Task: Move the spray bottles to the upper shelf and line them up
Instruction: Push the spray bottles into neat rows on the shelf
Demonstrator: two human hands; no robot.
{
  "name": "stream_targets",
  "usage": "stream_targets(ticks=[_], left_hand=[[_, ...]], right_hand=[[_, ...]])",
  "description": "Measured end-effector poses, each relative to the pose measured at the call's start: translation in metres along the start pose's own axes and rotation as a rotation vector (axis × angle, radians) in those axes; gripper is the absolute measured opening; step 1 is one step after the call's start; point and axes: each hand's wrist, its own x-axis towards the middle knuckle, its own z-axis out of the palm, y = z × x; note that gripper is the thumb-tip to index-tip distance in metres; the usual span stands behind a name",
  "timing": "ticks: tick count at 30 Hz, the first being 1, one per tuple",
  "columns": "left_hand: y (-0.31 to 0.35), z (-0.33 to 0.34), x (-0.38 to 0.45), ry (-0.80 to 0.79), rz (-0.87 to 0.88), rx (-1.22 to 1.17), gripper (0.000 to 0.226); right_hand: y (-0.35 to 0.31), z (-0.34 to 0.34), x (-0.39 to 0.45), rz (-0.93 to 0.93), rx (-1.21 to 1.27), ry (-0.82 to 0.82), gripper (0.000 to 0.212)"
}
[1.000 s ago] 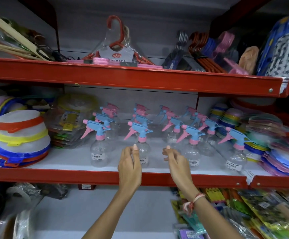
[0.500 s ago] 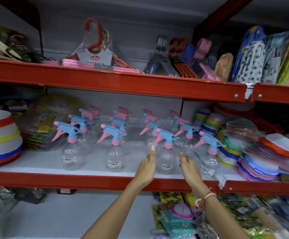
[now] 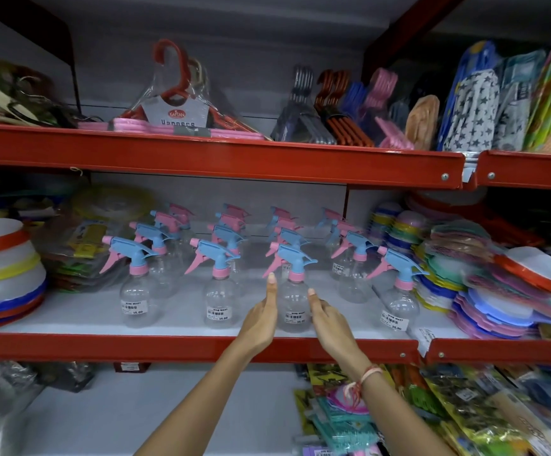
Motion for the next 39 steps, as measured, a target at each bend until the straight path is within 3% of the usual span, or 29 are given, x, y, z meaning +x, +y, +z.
stream_targets(ticks=[13, 15, 18, 21, 25, 27, 32, 35, 39], left_hand=[[0.007, 0.003, -0.01, 0.003, -0.003, 0.074, 0.104], [0.006, 0.008, -0.014, 0.092, 0.043, 0.067, 0.09], [0.009, 0.021, -0.027, 0.401, 0.205, 0.032, 0.065], [0.008, 0.041, -0.031, 0.495, 0.326, -0.015, 0.065], [0.019, 0.079, -0.022, 0.335, 0.314, -0.074, 0.059], [0.03, 0.098, -0.016, 0.187, 0.249, -0.118, 0.07], [0.055, 0.136, -0.001, -0.106, 0.002, -0.134, 0.094], [0.063, 0.148, 0.003, -0.197, -0.071, -0.137, 0.106], [0.065, 0.15, 0.003, -0.231, -0.063, -0.108, 0.104]], right_hand=[[-0.003, -0.004, -0.003, -0.011, -0.008, 0.029, 0.061], [-0.001, -0.007, -0.005, -0.046, 0.004, 0.072, 0.057], [0.007, -0.015, -0.011, -0.11, 0.04, 0.232, 0.048], [0.025, -0.032, -0.014, -0.119, 0.098, 0.446, 0.044], [0.044, -0.065, -0.015, -0.065, 0.169, 0.706, 0.024], [0.051, -0.082, -0.011, 0.055, 0.186, 0.766, 0.032], [0.072, -0.102, 0.015, 0.3, 0.395, 0.555, 0.079], [0.072, -0.107, 0.02, 0.316, 0.437, 0.442, 0.073], [0.066, -0.11, 0.018, 0.271, 0.418, 0.403, 0.06]])
